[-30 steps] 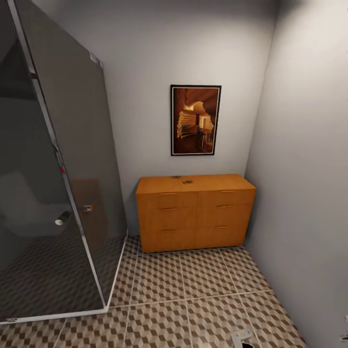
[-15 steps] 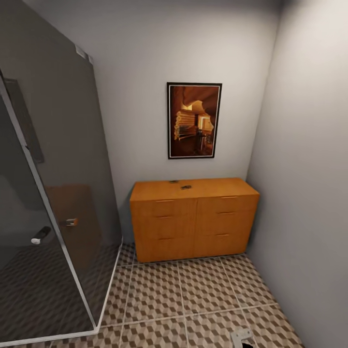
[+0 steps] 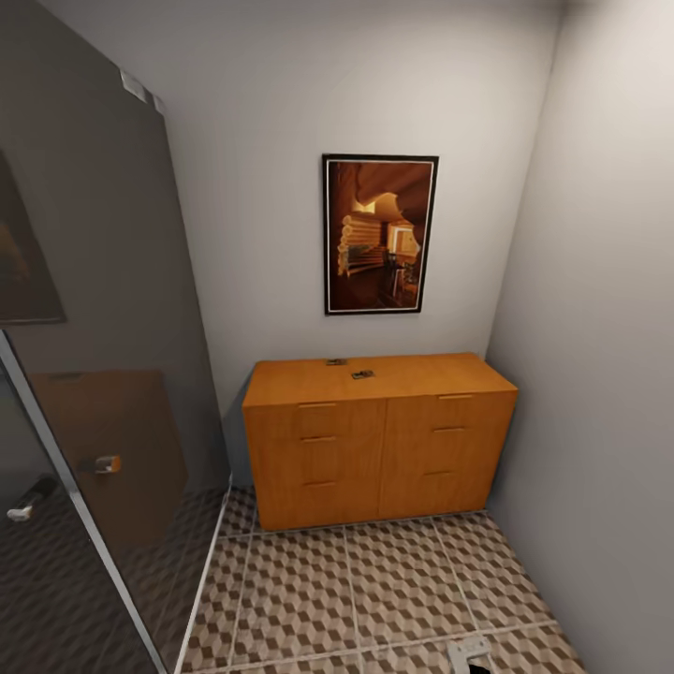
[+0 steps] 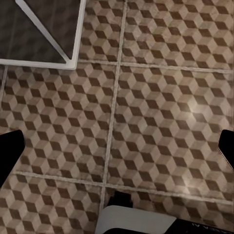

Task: Take the four mousetraps from the cabinet in the bathroom and place them on the bathroom floor. Make sure all four end up on the same floor surface, and ensure that at least two of them are either under or directly next to the same bathroom sink.

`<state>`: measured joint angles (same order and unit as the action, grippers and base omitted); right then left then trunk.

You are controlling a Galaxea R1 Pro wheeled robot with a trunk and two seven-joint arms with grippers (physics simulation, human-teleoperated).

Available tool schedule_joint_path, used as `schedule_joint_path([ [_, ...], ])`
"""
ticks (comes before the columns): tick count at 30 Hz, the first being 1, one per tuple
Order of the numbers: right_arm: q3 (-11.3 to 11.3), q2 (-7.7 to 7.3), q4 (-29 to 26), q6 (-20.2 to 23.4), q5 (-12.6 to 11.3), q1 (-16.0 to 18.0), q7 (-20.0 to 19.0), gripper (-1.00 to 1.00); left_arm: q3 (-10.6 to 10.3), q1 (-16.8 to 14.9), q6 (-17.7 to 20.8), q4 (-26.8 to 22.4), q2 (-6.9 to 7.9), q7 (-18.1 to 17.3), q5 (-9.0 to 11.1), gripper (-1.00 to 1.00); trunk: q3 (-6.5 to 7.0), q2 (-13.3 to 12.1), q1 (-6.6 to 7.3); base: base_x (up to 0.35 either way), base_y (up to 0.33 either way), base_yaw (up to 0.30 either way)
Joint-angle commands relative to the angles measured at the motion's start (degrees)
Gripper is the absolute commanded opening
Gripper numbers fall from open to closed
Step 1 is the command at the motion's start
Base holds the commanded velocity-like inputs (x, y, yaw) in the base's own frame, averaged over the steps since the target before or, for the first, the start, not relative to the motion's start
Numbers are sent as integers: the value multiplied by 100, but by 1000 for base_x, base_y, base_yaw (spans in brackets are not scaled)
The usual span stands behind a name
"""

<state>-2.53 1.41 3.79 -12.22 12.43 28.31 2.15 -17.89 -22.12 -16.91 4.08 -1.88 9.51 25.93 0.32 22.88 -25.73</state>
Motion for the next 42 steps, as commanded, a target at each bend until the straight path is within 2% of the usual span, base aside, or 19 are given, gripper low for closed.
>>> schedule_joint_path([
  [1,-28,0,25,-38,49,8,22,100,-48,-5,-32,23,-5,9,35,100,-2,4,-6,328,0,0],
  [42,-28,0,28,-43,45,8,22,100,-48,-11,-35,23,-5,16,35,100,-2,4,-6,328,0,0],
])
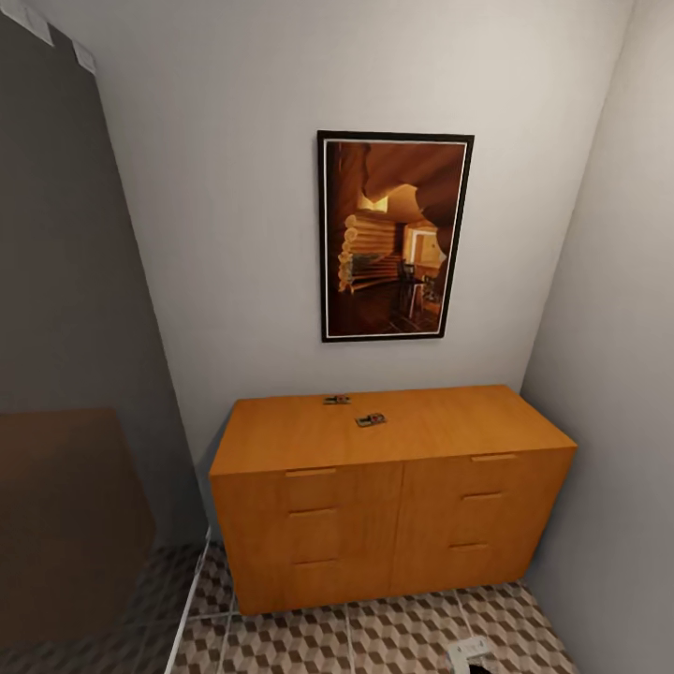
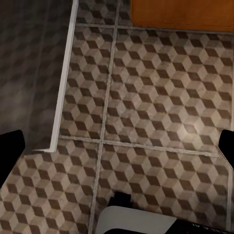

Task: Take the four mousetraps from the cabinet in the bathroom and place them on the bathroom floor. Make sure all four end up on the same floor surface, and ensure that at least two of them are either under or directly next to the same bathroom sink.

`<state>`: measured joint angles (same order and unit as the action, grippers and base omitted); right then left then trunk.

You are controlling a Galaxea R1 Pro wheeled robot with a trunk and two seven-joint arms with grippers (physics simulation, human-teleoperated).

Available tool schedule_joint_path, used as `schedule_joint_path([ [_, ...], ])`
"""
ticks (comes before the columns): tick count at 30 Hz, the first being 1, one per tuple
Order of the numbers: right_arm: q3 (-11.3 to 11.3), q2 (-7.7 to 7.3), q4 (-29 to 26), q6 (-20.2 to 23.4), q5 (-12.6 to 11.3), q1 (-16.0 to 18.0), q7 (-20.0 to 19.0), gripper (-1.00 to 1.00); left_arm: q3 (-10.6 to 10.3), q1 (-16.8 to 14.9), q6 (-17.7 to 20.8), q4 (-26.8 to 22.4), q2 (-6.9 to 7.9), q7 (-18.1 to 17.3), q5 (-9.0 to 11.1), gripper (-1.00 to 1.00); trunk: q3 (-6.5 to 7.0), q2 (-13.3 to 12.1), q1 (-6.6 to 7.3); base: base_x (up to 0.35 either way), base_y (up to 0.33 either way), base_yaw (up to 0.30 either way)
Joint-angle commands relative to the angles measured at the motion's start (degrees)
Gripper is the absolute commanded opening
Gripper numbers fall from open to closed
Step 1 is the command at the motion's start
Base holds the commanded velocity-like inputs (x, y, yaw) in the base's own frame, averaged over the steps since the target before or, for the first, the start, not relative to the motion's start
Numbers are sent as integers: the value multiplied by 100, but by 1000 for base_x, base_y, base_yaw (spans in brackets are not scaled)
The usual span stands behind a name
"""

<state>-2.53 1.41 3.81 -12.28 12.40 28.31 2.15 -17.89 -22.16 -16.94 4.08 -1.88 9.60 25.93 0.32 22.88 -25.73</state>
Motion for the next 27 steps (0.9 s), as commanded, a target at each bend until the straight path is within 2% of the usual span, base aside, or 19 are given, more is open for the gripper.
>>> schedule_joint_path([
  [1,-28,0,27,-37,48,8,22,100,-48,-5,-33,23,-5,7,35,100,-2,4,-6,328,0,0],
  [21,-28,0,25,-37,49,8,22,100,-48,-6,-41,23,-9,7,35,100,-2,4,-6,307,0,0],
  [27,-10,194,114,-231,43,-189,49,100,-74,191,-203,144,-202,-78,70,100,-2,4,-6,0,0,0],
])
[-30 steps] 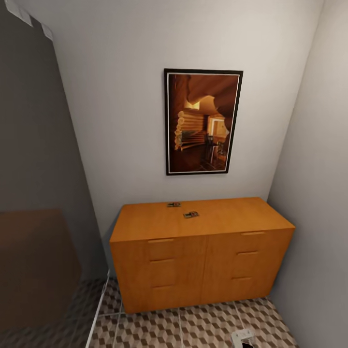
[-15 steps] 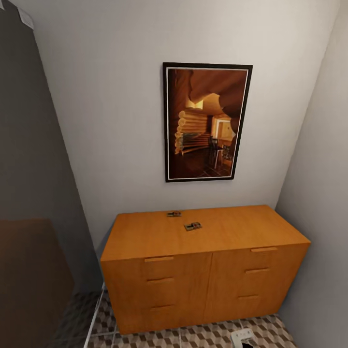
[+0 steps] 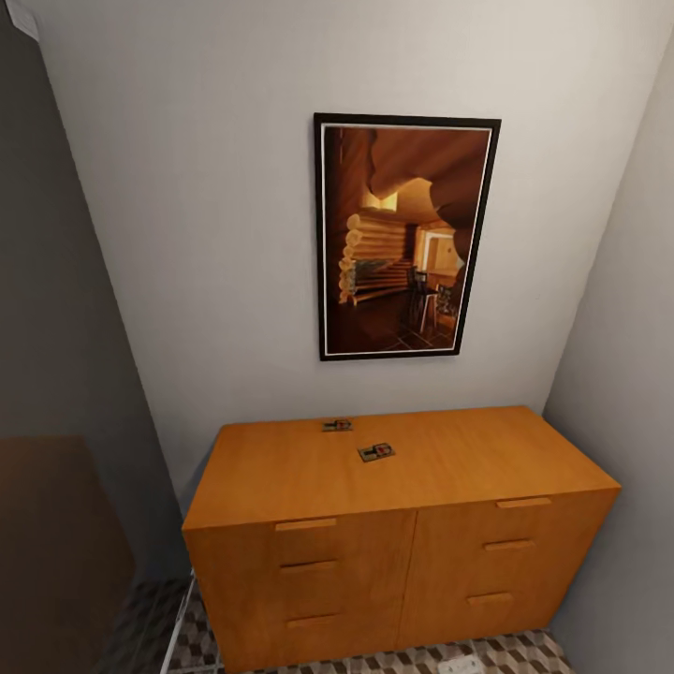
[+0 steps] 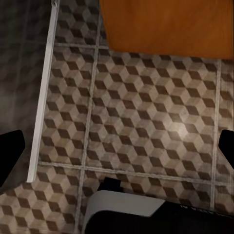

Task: Take the four mousetraps from the cabinet in the bathroom and place them on the bathroom floor. Make sure all four end up on the same floor surface, and ensure that at least two of them are either under or directly next to the same bathroom sink.

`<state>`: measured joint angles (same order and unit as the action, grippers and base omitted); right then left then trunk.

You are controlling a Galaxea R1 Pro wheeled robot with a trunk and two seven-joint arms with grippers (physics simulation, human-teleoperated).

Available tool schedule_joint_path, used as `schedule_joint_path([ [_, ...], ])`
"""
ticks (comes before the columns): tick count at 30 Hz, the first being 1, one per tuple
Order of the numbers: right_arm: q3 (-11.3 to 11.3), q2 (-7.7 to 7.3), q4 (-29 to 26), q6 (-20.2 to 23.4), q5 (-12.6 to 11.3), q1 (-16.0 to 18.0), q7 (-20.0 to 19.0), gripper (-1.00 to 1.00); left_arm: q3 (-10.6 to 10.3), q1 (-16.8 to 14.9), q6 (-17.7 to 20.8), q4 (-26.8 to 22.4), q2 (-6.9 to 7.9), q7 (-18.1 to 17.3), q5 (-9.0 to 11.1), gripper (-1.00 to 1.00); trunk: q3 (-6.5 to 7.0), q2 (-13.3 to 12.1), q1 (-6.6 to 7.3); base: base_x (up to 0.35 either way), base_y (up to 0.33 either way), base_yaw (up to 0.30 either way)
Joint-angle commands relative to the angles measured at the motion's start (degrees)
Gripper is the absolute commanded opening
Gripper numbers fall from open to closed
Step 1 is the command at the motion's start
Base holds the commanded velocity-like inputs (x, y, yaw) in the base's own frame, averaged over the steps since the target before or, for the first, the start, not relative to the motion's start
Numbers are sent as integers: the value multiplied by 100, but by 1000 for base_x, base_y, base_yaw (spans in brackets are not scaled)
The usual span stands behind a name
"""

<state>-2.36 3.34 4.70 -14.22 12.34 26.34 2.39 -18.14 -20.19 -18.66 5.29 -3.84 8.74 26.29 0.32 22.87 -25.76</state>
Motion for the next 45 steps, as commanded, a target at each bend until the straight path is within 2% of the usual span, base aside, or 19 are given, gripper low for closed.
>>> schedule_joint_path([
  [1,-27,33,28,-69,47,-25,29,100,-47,27,-33,25,-38,7,36,100,-2,5,-3,0,0,0],
  [5,-27,152,6,-92,46,-156,25,100,-39,157,-38,-43,-167,1,37,100,-2,5,-3,0,0,0],
  [11,-27,171,-18,-83,45,-173,3,100,-33,352,-41,-99,-255,-3,34,100,-2,5,-3,0,0,0],
  [24,-27,175,-30,-73,58,-173,-11,100,-31,776,-42,-117,-262,1,30,100,-2,5,-3,0,0,0],
  [38,-25,176,-43,-72,99,-173,-4,100,-59,780,-19,-169,-249,15,30,100,-2,5,-3,0,0,0],
  [45,-34,180,-167,-21,108,-171,4,100,-69,780,23,-353,-243,42,8,100,-2,5,-3,0,0,0],
])
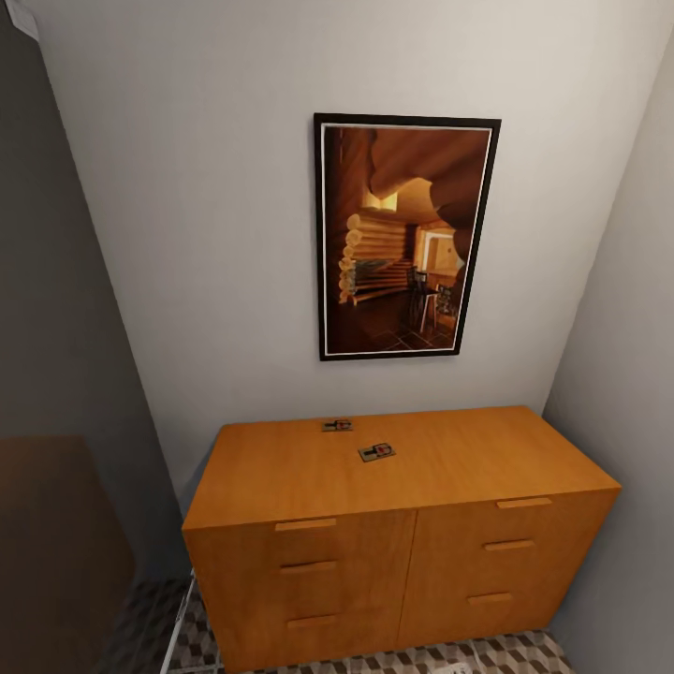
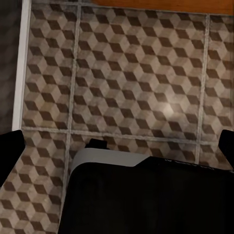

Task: Take the four mousetraps from the cabinet in the bathroom and place them on the bathroom floor. Make sure all four end up on the same floor surface, and ensure that at least two of them are either under or directly next to the same bathroom sink.

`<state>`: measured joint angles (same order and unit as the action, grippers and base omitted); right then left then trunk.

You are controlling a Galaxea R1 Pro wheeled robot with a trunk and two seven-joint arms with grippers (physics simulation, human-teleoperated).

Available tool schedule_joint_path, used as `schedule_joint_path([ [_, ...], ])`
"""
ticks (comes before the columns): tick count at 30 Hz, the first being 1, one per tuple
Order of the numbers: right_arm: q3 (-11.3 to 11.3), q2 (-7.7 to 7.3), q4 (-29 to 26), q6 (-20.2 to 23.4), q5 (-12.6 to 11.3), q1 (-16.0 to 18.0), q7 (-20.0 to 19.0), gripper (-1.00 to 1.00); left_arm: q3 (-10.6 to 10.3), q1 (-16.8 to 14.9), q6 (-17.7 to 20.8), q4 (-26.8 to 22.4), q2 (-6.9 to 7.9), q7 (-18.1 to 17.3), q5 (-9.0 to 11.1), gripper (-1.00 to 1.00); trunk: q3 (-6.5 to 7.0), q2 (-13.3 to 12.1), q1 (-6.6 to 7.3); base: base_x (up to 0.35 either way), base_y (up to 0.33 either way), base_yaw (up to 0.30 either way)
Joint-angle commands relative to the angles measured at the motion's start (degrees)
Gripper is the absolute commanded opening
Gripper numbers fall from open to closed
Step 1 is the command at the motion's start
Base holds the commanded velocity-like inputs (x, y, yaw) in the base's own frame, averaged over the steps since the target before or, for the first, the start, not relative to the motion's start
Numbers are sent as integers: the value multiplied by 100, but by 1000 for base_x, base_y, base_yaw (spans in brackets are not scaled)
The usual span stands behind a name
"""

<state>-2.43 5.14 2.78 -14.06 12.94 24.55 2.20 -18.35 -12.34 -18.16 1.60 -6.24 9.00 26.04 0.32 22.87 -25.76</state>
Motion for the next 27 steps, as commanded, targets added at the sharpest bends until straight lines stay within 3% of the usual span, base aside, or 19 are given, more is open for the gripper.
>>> schedule_joint_path([
  [1,-28,1,-8,-22,48,9,24,100,-49,-5,-20,-16,-1,20,27,100,-2,5,-2,0,0,0],
  [10,-29,0,-298,166,48,14,26,100,-48,-5,243,-306,131,116,11,100,-2,5,-2,0,0,0],
  [11,-29,1,-722,367,48,14,26,100,-45,-5,928,-1181,176,136,9,100,-2,5,-2,0,0,0],
  [18,-29,-1,-1307,909,39,15,19,100,-38,-5,1566,-2005,295,213,5,100,-2,5,-2,0,0,0],
  [24,-31,5,-1621,1041,34,15,18,100,-39,-5,1970,-2497,311,437,8,100,-2,5,-2,0,0,0],
  [27,-35,14,-1806,1090,29,23,17,100,-43,-5,2360,-2926,314,646,12,100,-2,5,-2,0,0,0],
])
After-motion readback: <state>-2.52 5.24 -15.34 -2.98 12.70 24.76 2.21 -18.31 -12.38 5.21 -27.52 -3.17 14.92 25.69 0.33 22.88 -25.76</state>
